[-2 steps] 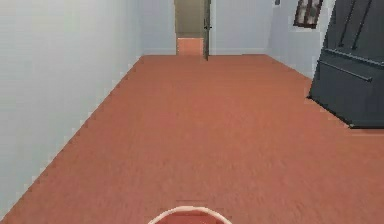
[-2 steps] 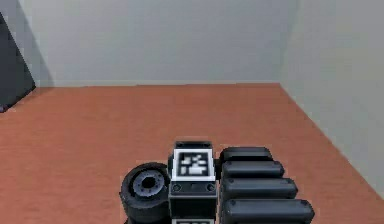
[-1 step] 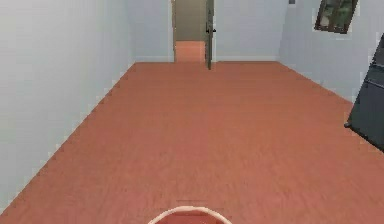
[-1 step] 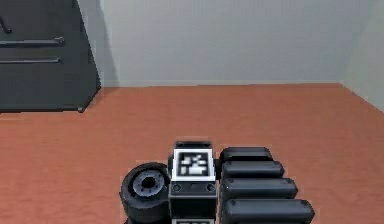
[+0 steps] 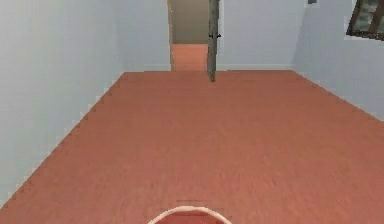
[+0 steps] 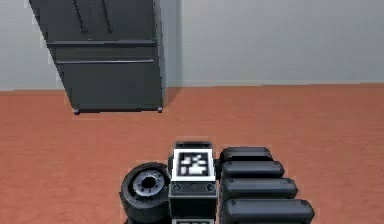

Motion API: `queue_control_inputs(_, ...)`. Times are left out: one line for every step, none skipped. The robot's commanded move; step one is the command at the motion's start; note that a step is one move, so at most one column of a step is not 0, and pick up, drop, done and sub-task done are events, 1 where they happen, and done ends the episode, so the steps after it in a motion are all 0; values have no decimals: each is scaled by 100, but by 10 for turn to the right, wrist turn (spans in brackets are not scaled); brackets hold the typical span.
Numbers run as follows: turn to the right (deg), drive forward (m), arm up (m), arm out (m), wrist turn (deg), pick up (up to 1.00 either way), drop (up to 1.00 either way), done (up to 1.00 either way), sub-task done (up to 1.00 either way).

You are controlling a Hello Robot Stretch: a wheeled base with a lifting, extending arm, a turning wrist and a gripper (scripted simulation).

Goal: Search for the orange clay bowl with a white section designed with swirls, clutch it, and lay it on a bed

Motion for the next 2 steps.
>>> queue_control_inputs(-30, 0, 0, 0, 0, 0, 0, 0, 0)
queue_control_inputs(0, 100, 0, 0, 0, 0, 0, 0, 0)
